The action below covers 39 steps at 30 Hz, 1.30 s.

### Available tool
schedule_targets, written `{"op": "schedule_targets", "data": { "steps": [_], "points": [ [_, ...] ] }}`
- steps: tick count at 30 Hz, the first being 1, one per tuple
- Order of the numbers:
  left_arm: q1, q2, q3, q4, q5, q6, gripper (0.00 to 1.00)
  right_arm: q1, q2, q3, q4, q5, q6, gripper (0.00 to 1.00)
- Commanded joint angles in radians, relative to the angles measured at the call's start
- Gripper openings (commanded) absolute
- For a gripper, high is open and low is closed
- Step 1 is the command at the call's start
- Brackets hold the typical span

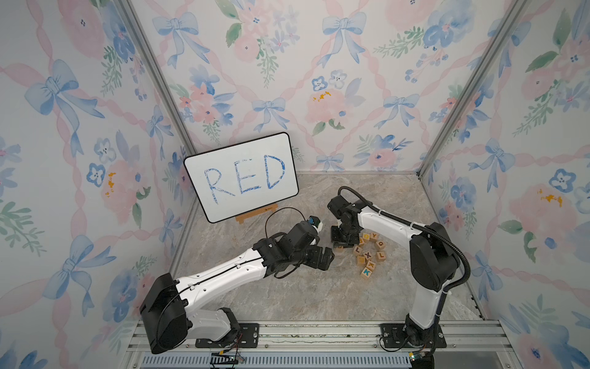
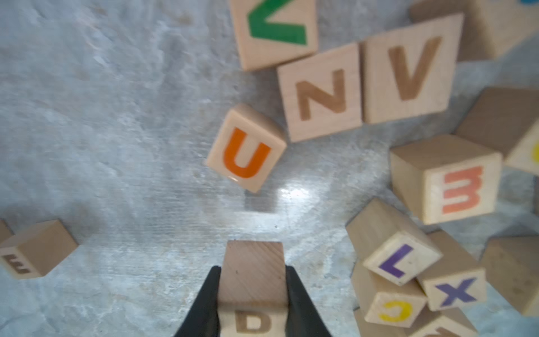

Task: Assemble the uppercase word "red" with letter blocks
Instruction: Pick up the letter block from the center of the board, then place the letter block at the center of the board.

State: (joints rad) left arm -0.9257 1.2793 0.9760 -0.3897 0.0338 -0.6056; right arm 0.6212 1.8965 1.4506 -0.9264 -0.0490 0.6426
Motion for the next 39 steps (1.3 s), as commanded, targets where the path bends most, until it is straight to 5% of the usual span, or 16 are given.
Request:
{"op": "schedule_targets", "data": {
  "steps": [1, 24, 39],
  "points": [
    [0.025, -0.056, -0.049, -0.009, -0.013, -0.004, 0.98, 0.029, 0.051, 0.065, -0.051, 0.012, 0.009, 0.15],
    [0.134, -0.314, -0.174, -0.164, -0.034, -0.001, 0.98, 0.176, 0.31, 0.426, -0.171, 0.034, 0.081, 0.15],
    [0.146, -0.399, -0.201, -0.227, -0.06, -0.006, 0.98, 0.239, 0.367, 0.449, -0.167, 0.021, 0.146, 0.15]
  ]
}}
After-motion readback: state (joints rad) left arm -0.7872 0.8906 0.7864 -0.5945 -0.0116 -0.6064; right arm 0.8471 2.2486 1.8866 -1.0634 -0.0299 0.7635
